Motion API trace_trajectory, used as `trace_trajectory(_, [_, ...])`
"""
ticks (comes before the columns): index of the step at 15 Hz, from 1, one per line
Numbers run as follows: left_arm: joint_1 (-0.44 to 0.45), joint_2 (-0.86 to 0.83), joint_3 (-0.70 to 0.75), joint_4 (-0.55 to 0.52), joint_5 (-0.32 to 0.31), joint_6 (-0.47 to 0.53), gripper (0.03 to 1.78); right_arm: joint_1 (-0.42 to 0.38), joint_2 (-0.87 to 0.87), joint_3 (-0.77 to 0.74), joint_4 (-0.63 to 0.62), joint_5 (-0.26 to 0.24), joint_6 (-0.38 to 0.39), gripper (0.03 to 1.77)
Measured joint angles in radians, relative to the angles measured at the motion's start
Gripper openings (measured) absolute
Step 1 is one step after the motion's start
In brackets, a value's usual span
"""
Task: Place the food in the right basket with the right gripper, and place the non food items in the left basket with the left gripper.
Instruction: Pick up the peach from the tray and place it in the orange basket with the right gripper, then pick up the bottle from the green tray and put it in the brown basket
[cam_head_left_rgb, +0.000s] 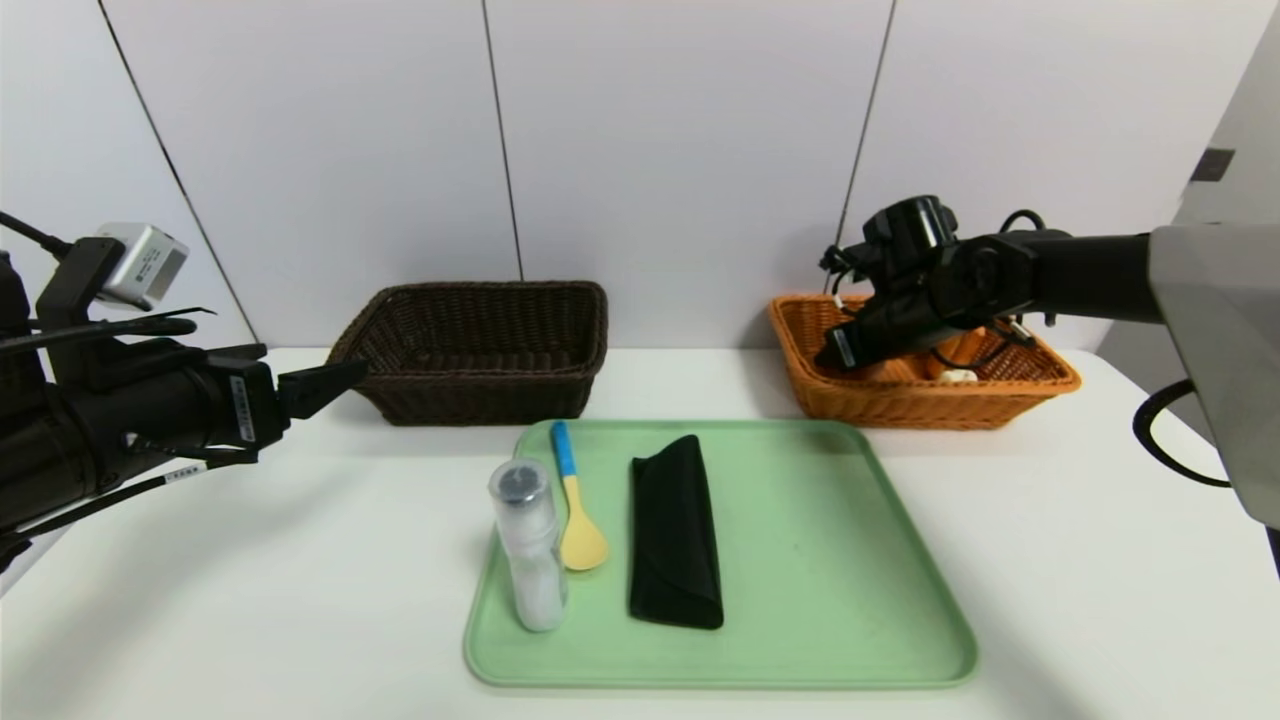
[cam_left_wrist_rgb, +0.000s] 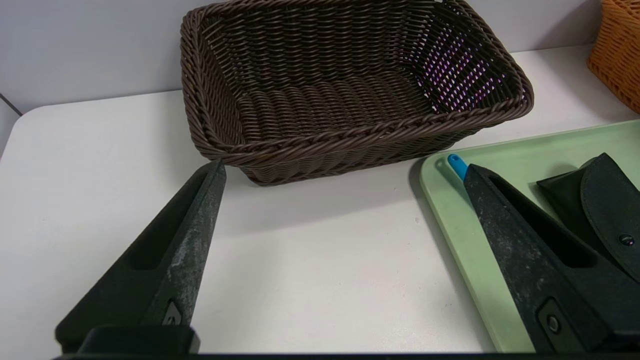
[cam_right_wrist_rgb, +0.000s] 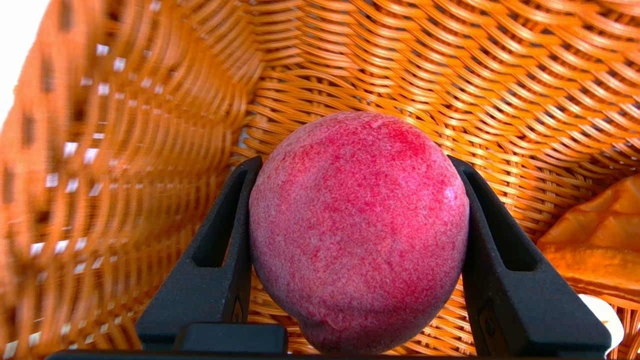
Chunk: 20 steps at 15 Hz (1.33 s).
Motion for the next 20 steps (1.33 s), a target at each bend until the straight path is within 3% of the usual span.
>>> trace_trajectory(5, [0.000,0.000,0.002,0.000,0.000,-0.001,1.69,0.000,0.004,-0.007,0.010,0.000,0.004,1.37])
trace_trajectory(12, [0.001,-0.007,0.002,0.000,0.001,-0.001,1.69,0.002,-0.036,-0.007,0.019,-0.014,0.001,1.57])
trace_trajectory(15, [0.001,-0.014,0.002,0.000,0.001,-0.003,1.69,0.001,-0.105,0.007,0.022,-0.049,0.005,1.62])
trace_trajectory(20, [0.002,-0.021,0.002,0.000,0.004,-0.002,1.69,-0.009,-0.352,0.156,0.016,-0.051,0.032,1.66])
